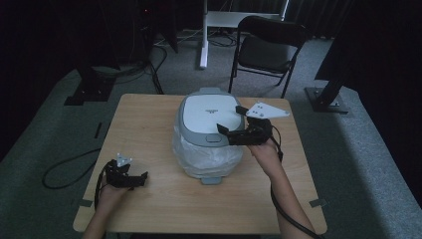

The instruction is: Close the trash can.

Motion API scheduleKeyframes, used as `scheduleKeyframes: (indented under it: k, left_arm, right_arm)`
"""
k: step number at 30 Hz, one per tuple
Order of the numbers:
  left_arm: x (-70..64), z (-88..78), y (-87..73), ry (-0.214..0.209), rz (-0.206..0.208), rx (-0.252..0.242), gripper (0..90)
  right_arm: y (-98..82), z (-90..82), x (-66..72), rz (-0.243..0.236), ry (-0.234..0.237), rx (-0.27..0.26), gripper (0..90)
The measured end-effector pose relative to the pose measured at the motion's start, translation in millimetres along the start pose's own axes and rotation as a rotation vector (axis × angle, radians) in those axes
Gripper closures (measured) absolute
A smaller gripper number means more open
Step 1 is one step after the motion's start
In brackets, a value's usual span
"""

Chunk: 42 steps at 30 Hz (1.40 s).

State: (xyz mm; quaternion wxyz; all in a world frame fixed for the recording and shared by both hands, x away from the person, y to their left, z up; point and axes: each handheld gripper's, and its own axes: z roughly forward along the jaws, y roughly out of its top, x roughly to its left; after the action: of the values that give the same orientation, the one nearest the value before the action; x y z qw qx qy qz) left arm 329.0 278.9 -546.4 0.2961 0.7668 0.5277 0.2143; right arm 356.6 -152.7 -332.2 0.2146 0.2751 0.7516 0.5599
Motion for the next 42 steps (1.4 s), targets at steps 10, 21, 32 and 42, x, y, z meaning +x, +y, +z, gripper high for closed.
scheduleKeyframes:
  k: [10,21,32,42]
  left_arm:
    - [0.0,0.0,0.0,0.000,0.000,0.000,0.7]
    - [0.0,0.0,0.0,0.000,0.000,0.000,0.7]
    - [0.0,0.1,0.0,0.000,0.000,-0.001,0.7]
    - [0.0,0.0,0.0,0.000,0.000,0.000,0.7]
  right_arm:
    - [-10.1,-15.8,-4.9,0.031,-0.024,-0.025,10.5]
    - [-27.6,-32.5,-12.0,0.034,-0.073,-0.025,10.5]
    - [-48.8,-51.9,-21.4,0.061,-0.122,-0.030,10.5]
    - [-73.7,-60.5,-29.6,0.087,-0.148,-0.014,10.5]
